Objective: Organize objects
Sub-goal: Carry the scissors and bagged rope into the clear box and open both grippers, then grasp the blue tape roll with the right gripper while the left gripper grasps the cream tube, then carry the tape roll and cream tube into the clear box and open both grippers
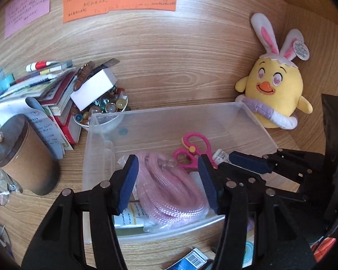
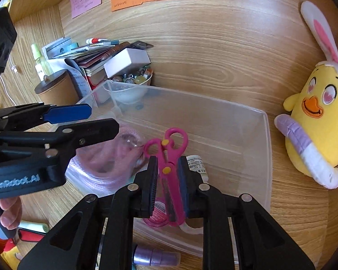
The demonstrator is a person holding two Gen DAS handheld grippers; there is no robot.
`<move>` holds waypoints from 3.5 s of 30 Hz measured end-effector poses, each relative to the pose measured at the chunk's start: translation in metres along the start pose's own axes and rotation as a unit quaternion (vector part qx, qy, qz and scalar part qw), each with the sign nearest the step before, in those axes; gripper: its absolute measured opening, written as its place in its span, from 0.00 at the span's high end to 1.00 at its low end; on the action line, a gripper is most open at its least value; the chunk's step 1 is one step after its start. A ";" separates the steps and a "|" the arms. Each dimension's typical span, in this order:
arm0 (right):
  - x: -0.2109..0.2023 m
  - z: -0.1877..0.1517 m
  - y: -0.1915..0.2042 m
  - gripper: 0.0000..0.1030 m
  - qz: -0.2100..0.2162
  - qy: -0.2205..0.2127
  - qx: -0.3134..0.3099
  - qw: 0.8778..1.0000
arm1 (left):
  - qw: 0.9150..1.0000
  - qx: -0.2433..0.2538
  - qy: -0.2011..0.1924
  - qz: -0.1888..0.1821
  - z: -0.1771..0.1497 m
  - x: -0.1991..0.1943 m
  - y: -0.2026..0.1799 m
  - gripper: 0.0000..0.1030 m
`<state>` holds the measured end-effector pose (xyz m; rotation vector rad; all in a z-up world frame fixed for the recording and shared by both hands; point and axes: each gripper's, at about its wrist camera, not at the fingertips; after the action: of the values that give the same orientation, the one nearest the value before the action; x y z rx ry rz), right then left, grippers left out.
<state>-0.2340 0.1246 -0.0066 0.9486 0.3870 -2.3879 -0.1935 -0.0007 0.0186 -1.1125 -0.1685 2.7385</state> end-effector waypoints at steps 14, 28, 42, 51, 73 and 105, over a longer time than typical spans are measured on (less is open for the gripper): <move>-0.053 -0.008 -0.012 0.57 -0.007 -0.037 0.014 0.999 | 0.998 0.039 -0.044 0.006 -0.023 -0.054 -0.017 0.29; -0.099 -0.047 0.010 0.35 -0.013 -0.068 -0.016 0.997 | 0.999 0.041 -0.009 -0.008 -0.080 -0.090 -0.006 0.09; -0.082 -0.090 0.017 0.29 0.007 -0.006 -0.004 1.000 | 0.997 -0.010 0.070 0.020 -0.156 -0.087 0.041 0.15; -0.053 -0.100 0.021 0.29 0.033 0.051 0.007 0.998 | 0.996 -0.006 0.082 0.016 -0.181 -0.098 0.044 0.28; -0.042 -0.098 0.033 0.52 0.051 0.066 -0.003 0.997 | 0.996 -0.002 0.086 0.038 -0.181 -0.090 0.058 0.83; -0.100 -0.044 0.016 0.64 0.056 -0.072 0.032 0.995 | 0.996 0.007 -0.092 0.007 -0.079 -0.140 0.037 0.85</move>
<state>-0.1403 0.1686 0.0313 0.7979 0.1982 -2.3608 -0.0438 -0.0634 0.0511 -0.8597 -0.1668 2.8471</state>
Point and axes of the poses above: each gripper's, at about its wrist camera, not at the fingertips, and x roughly the way its jaws point, y to its left, z to its top, and after that the axes turned 9 degrees about -z, right-handed
